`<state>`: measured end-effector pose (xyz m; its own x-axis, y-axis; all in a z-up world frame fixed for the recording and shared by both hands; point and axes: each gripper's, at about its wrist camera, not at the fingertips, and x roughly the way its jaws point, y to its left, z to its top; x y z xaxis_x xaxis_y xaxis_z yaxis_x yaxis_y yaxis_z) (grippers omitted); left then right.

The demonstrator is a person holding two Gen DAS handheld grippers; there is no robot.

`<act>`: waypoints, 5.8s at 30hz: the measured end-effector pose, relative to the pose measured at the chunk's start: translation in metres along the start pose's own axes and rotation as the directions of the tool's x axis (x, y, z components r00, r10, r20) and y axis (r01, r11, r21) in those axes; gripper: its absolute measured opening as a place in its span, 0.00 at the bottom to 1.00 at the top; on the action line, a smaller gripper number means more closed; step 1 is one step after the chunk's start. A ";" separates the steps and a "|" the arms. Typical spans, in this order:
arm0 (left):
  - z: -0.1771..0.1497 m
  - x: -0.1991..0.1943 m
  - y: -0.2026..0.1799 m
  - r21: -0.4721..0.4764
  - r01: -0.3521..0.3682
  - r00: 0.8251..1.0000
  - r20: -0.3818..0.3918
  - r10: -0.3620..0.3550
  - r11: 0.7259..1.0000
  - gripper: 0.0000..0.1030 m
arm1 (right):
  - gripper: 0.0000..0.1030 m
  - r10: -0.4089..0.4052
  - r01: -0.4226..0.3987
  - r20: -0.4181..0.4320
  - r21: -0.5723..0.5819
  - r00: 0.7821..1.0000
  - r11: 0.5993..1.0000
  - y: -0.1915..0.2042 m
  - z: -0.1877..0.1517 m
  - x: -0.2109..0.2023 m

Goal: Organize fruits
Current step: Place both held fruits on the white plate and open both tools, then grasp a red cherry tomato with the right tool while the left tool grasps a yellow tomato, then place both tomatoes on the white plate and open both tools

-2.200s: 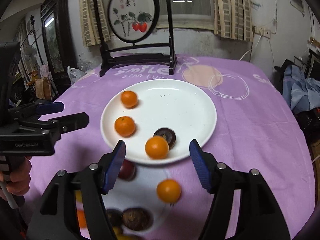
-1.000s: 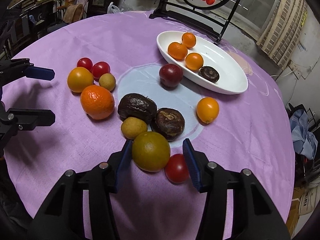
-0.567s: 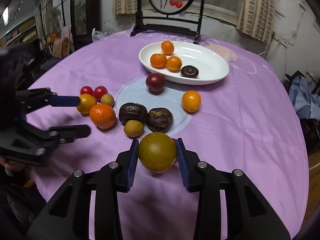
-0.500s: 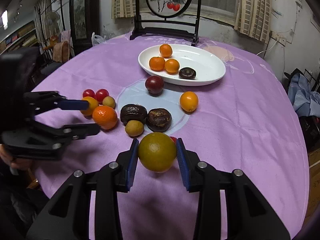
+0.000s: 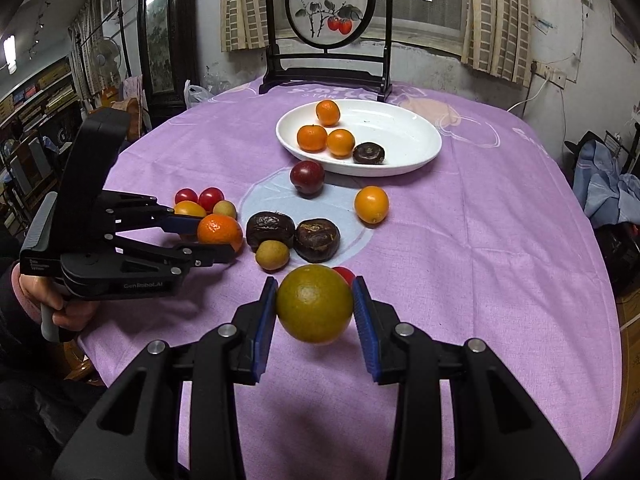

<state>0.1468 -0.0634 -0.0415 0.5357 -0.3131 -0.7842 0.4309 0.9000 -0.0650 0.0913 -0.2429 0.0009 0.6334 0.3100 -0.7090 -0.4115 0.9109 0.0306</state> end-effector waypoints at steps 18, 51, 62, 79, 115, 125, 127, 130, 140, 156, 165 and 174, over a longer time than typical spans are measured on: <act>0.134 -0.012 0.062 -0.126 0.005 0.986 0.164 0.016 0.992 0.39 | 0.37 0.027 -0.043 0.078 0.214 0.997 0.976 -0.069 0.128 0.092; 0.125 -0.042 0.057 -0.164 -0.099 0.969 0.206 0.133 0.981 0.91 | 0.60 -0.044 0.032 0.100 0.115 0.994 0.993 -0.026 0.121 0.068; 0.020 -0.070 0.040 -0.180 -0.118 0.972 0.178 0.151 0.976 0.92 | 0.60 -0.079 0.076 0.044 0.070 0.996 0.995 -0.004 0.046 0.032; -0.039 -0.049 0.050 -0.198 -0.084 0.988 0.112 0.108 0.977 0.92 | 0.60 -0.095 0.105 -0.118 0.078 0.988 0.991 -0.009 0.006 0.064; -0.007 -0.002 0.049 -0.166 -0.073 0.997 -0.030 0.069 0.983 0.40 | 0.28 -0.033 0.044 -0.065 0.168 0.997 0.985 -0.023 -0.002 0.061; -0.008 -0.021 0.044 -0.158 -0.041 0.999 0.007 0.043 0.987 0.40 | 0.28 -0.010 0.019 -0.056 0.169 0.998 0.985 -0.023 -0.001 0.057; -0.001 -0.029 0.044 -0.150 -0.026 0.999 0.037 0.032 0.988 0.40 | 0.28 0.005 0.002 -0.042 0.169 0.999 0.986 -0.024 0.006 0.055; 0.023 -0.040 0.045 -0.145 0.009 0.996 0.094 0.005 0.989 0.40 | 0.28 0.013 -0.016 0.020 0.174 1.000 0.985 -0.028 0.030 0.050; 0.146 0.011 0.058 -0.128 -0.015 0.990 0.139 0.033 0.992 0.40 | 0.28 -0.012 -0.015 0.110 0.239 0.994 0.971 -0.073 0.132 0.108; 0.179 0.068 0.067 -0.115 -0.145 0.987 0.052 0.151 0.983 0.71 | 0.58 -0.067 0.051 0.071 0.218 0.995 0.975 -0.084 0.145 0.138; 0.146 -0.003 0.061 -0.142 -0.140 0.977 0.144 0.160 0.980 0.83 | 0.58 -0.084 0.063 0.118 0.170 0.989 0.983 -0.051 0.130 0.092; 0.080 -0.059 0.049 -0.186 -0.113 0.968 0.200 0.150 0.976 0.88 | 0.58 -0.092 0.078 0.119 0.119 0.989 0.990 -0.013 0.093 0.049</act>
<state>0.1942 -0.0251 0.0507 0.7286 -0.2283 -0.6458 0.2247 0.9703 -0.0895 0.1886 -0.2137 0.0315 0.7422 0.2549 -0.6198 -0.2802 0.9582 0.0585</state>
